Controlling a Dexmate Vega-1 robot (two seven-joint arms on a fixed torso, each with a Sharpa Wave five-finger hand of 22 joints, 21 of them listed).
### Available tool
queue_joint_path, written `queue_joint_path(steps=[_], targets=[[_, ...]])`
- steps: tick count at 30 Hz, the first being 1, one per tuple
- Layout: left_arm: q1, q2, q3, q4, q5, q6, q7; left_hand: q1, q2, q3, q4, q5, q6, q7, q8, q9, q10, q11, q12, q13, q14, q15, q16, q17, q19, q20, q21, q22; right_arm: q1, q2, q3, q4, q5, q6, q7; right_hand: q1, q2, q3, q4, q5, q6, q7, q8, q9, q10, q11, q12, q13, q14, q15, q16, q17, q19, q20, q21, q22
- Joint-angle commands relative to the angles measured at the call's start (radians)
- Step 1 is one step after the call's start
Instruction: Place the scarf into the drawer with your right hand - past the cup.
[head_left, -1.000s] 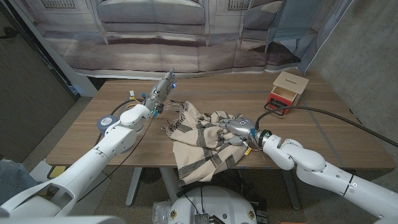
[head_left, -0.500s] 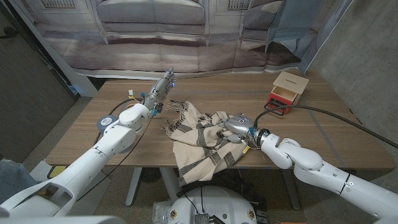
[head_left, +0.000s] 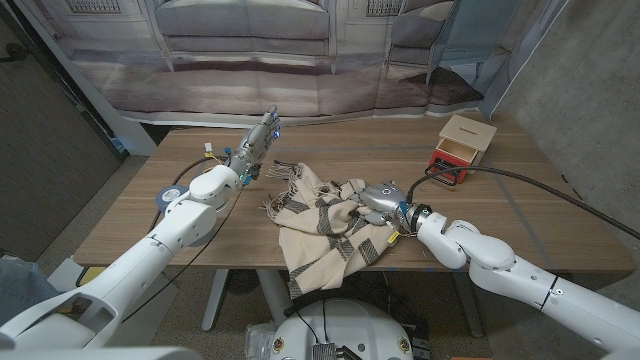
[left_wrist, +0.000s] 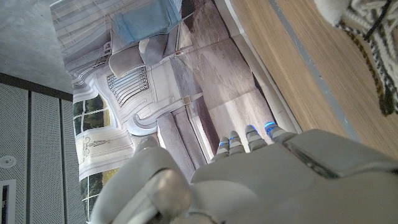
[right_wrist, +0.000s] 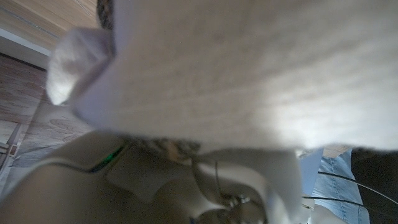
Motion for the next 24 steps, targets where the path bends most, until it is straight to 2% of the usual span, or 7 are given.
queue_joint_path(steps=[1, 24], targets=[[-0.005, -0.001, 0.002, 0.005, -0.002, 0.001, -0.005, 0.004, 0.012, -0.006, 0.002, 0.006, 0.003, -0.002, -0.002, 0.003, -0.001, -0.004, -0.001, 0.004, -0.004, -0.004, -0.004, 0.003, 0.0, 0.005, -0.001, 0.005, -0.014, -0.005, 0.029, -0.026, 0.049, -0.013, -0.019, 0.012, 0.0, -0.004, 0.011, -0.011, 0.015, -0.004, 0.015, 0.01, 0.005, 0.003, 0.006, 0.012, 0.007, -0.142, 0.0, 0.009, 0.009, -0.121, 0.014, 0.01], [-0.011, -0.004, 0.004, 0.015, -0.003, -0.004, -0.014, 0.006, 0.015, -0.01, 0.002, 0.006, 0.004, 0.0, -0.002, 0.003, -0.002, -0.001, -0.001, 0.004, -0.003, -0.003, -0.004, 0.003, 0.0, 0.006, -0.001, 0.005, -0.069, -0.038, 0.091, -0.129, 0.088, -0.06, -0.024, 0.026, 0.01, -0.006, 0.019, -0.041, 0.03, 0.001, 0.042, 0.037, 0.02, -0.005, 0.015, 0.042, 0.018, -0.142, -0.005, 0.031, -0.006, -0.122, 0.051, 0.033]])
